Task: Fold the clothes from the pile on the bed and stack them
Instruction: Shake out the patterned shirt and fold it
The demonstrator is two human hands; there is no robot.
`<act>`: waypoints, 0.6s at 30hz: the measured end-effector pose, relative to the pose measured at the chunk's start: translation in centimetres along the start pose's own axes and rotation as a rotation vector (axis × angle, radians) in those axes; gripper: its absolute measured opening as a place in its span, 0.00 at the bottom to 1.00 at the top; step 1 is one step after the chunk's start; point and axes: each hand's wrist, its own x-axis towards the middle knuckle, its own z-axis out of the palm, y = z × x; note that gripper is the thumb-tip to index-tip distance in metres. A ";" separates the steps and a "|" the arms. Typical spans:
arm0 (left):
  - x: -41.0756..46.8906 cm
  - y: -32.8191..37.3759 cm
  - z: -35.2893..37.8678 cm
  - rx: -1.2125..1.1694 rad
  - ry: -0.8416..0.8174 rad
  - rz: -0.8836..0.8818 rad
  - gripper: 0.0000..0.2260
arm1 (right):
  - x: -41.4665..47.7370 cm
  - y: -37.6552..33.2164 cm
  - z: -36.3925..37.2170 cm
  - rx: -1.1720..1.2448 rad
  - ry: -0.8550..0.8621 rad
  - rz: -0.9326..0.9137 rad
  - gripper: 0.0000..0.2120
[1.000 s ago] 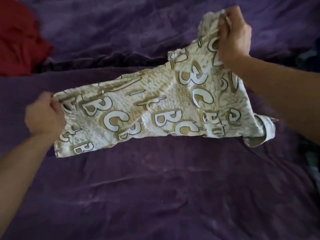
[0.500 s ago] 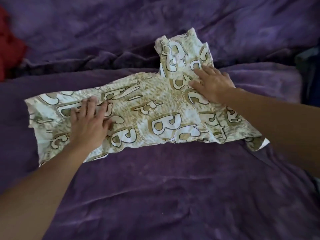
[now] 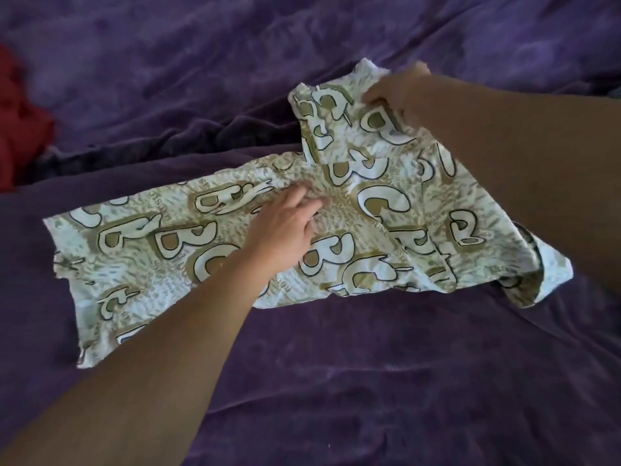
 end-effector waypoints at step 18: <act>-1.1 3.8 -4.0 -0.011 0.531 0.008 0.14 | -22.1 15.0 -3.5 -0.582 -0.001 -0.930 0.16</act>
